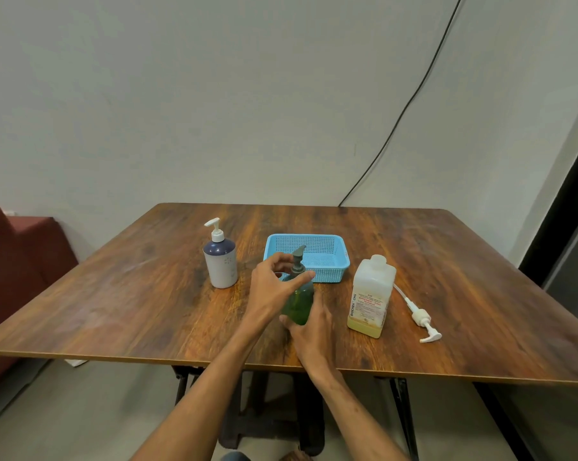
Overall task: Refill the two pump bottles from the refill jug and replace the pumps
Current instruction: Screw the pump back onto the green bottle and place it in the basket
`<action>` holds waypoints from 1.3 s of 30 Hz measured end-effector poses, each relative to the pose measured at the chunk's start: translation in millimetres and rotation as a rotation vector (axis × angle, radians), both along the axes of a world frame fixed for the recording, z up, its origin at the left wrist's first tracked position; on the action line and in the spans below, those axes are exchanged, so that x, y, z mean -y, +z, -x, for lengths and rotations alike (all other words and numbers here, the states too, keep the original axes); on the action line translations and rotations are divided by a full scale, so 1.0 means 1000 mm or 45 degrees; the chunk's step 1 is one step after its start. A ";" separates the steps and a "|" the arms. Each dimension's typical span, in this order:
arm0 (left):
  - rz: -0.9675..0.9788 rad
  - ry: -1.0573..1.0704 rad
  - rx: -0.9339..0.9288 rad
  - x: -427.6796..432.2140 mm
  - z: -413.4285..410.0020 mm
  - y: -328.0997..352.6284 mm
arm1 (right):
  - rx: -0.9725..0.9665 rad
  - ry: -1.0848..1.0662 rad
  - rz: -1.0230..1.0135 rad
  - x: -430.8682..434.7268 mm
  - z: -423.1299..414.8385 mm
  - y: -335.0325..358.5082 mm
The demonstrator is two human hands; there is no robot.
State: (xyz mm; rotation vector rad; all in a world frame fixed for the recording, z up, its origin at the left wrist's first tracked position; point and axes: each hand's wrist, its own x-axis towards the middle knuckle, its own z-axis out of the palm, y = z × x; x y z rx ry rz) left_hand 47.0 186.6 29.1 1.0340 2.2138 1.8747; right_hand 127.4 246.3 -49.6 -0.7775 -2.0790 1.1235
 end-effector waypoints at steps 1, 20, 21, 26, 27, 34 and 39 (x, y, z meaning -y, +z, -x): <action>-0.005 0.019 -0.027 -0.002 0.000 -0.001 | -0.004 0.001 0.002 0.000 0.000 -0.001; -0.232 0.138 0.074 0.001 -0.009 -0.006 | -0.043 0.007 -0.004 -0.001 0.001 -0.002; -0.240 0.142 0.057 0.000 -0.010 -0.006 | -0.050 0.007 0.004 -0.001 0.001 -0.001; -0.128 0.090 -0.023 0.003 -0.006 -0.004 | -0.043 -0.010 -0.005 -0.002 0.003 -0.002; -0.091 0.053 -0.025 0.005 -0.006 -0.004 | -0.043 -0.005 -0.001 -0.002 0.002 -0.002; -0.114 -0.028 0.052 0.007 -0.010 -0.008 | -0.032 0.019 0.011 -0.001 -0.001 0.001; -0.134 0.191 -0.012 -0.007 -0.013 -0.010 | -0.040 0.028 0.026 0.000 -0.003 0.003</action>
